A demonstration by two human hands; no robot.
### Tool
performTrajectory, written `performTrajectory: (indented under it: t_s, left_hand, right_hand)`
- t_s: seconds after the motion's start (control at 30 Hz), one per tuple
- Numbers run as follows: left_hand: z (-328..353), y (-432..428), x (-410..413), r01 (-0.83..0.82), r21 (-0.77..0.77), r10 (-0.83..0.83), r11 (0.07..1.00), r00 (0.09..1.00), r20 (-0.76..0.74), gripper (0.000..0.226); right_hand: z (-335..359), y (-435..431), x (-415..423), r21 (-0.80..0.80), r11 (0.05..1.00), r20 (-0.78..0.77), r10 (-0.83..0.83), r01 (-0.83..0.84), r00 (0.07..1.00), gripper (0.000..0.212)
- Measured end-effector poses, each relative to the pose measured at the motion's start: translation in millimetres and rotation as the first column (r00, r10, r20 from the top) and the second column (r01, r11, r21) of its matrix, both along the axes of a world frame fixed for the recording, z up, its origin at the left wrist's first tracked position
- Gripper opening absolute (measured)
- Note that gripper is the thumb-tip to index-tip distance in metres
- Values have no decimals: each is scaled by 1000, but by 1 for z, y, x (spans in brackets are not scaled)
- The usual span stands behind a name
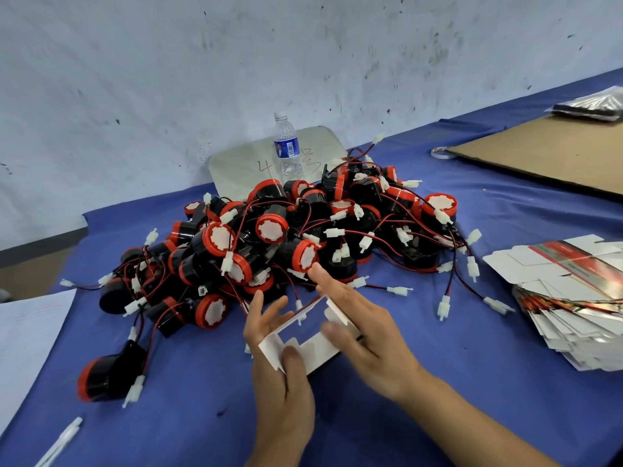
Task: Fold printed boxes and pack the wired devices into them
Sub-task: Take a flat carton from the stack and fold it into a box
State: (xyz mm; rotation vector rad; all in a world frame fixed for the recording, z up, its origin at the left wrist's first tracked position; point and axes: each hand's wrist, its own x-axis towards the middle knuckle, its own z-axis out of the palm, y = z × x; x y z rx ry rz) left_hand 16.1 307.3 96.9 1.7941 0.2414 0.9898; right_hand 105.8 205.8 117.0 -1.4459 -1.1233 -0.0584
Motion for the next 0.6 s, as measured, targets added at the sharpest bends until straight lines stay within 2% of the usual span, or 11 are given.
performTrajectory:
  t_s: [0.07,0.13,0.2,0.23,0.33,0.4,0.5,0.6]
  left_hand:
    - [1,0,1,-7,-3,7,1000,1000,26,71]
    - [1,0,1,-2,3,2,1000,999,41,62]
    - [4,-1,0,35,0,-35,999,998,54,55]
    - [7,-2,-1,62,4,-62,998,996,65,59]
    - [18,1,9,96,62,-101,993,990,97,91]
    - [22,1,12,99,52,-104,994,990,96,96]
    - [8,-2,4,122,120,-131,985,989,74,80]
    - [6,-4,-2,114,87,-120,990,991,63,69]
  right_hand:
    - [3,-1,-1,14,999,-47,46,-45,998,57]
    - [3,-2,0,25,996,-133,88,-85,987,46]
    - [4,-2,1,11,998,-132,61,-60,989,41]
    - [3,-1,2,-5,999,-117,43,-44,992,43]
    - [1,0,1,-19,1000,-118,2,-4,993,42]
    - [0,0,1,-15,1000,-115,-12,10,993,41]
    - [2,0,-1,14,1000,-37,-17,17,999,44]
    - [2,0,-4,58,998,25,-10,8,1000,45]
